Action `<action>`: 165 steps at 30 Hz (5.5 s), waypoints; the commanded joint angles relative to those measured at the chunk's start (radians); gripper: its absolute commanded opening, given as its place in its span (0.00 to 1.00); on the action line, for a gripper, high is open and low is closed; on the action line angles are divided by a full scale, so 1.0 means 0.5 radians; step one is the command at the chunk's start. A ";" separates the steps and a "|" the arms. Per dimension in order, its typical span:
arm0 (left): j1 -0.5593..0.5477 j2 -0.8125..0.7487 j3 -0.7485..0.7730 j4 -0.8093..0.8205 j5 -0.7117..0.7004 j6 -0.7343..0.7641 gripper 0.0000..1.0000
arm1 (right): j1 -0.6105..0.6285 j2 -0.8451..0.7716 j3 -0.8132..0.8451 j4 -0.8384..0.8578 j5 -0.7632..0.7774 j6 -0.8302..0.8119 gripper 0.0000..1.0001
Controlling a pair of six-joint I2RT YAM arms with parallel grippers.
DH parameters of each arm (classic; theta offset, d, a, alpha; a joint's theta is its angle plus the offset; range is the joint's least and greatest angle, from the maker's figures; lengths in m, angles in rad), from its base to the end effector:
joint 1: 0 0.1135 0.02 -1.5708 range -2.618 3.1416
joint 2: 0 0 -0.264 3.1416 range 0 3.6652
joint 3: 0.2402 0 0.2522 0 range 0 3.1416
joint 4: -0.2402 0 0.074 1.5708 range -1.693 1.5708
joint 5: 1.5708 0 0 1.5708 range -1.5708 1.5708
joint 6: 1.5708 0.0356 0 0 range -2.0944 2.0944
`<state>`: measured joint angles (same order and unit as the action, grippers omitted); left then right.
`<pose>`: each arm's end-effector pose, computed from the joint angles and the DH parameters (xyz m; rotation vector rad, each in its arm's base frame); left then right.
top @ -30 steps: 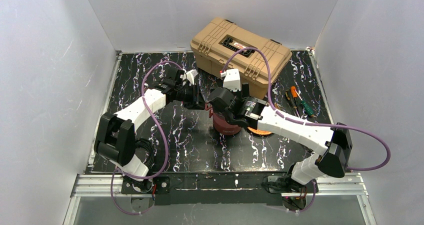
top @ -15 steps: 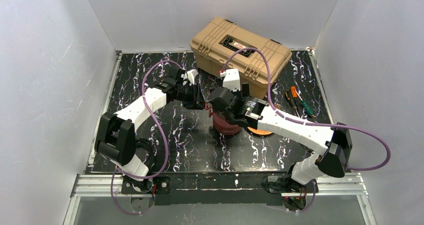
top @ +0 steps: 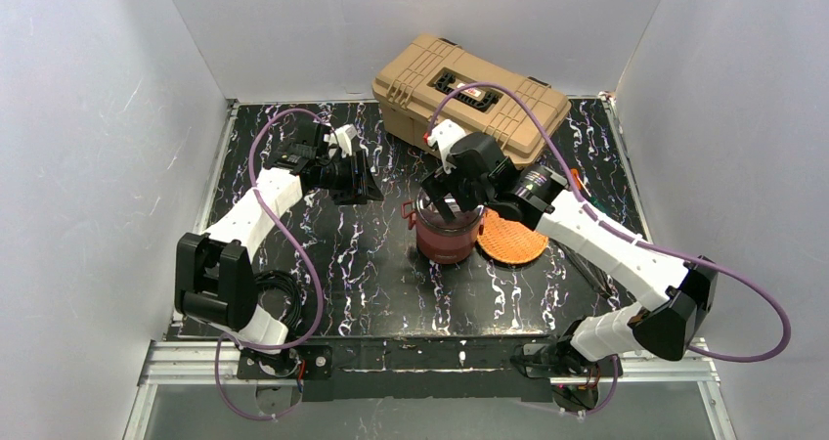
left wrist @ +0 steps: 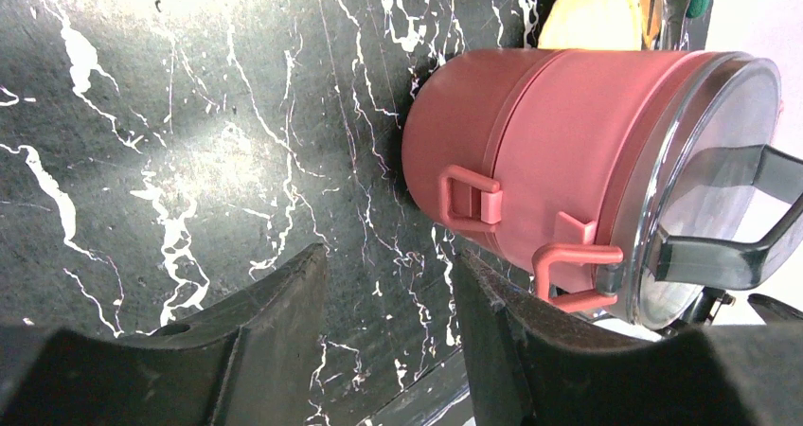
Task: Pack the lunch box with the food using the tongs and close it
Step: Close the fastener on the packing box.
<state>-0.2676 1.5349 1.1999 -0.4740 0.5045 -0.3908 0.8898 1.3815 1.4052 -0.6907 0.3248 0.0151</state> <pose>0.3177 -0.1050 0.2774 0.1007 2.4387 -0.9065 0.1967 0.2247 0.3719 -0.7711 2.0614 0.1423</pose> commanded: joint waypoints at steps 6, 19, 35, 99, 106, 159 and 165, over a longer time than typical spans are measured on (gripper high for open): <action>-0.002 -0.088 0.051 -0.116 -0.027 0.108 0.50 | -0.181 0.088 0.140 0.052 -0.781 -0.492 0.98; 0.001 -0.112 0.060 -0.126 0.000 0.128 0.50 | -0.322 0.291 0.242 0.006 -0.921 -0.598 0.77; 0.000 -0.103 0.052 -0.104 0.076 0.116 0.50 | -0.322 0.282 0.214 0.034 -0.959 -0.550 0.71; -0.113 0.012 0.080 0.016 0.352 0.010 0.46 | -0.323 0.316 0.055 -0.020 -1.178 -0.742 0.35; -0.104 -0.063 0.166 0.001 0.167 -0.044 0.47 | -0.323 0.252 0.120 0.048 -1.006 -0.527 0.74; -0.054 -0.135 0.083 0.048 0.148 -0.053 0.54 | -0.300 -0.673 -1.155 0.601 -0.021 1.963 0.56; -0.054 -0.115 0.084 0.046 0.169 -0.056 0.53 | -0.336 -0.553 -1.162 0.669 -0.007 1.762 0.53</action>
<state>-0.2981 1.5013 1.2186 -0.4274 0.5598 -0.4271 0.7395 1.0462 0.8524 -0.3611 0.2665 1.0004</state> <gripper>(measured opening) 0.534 0.543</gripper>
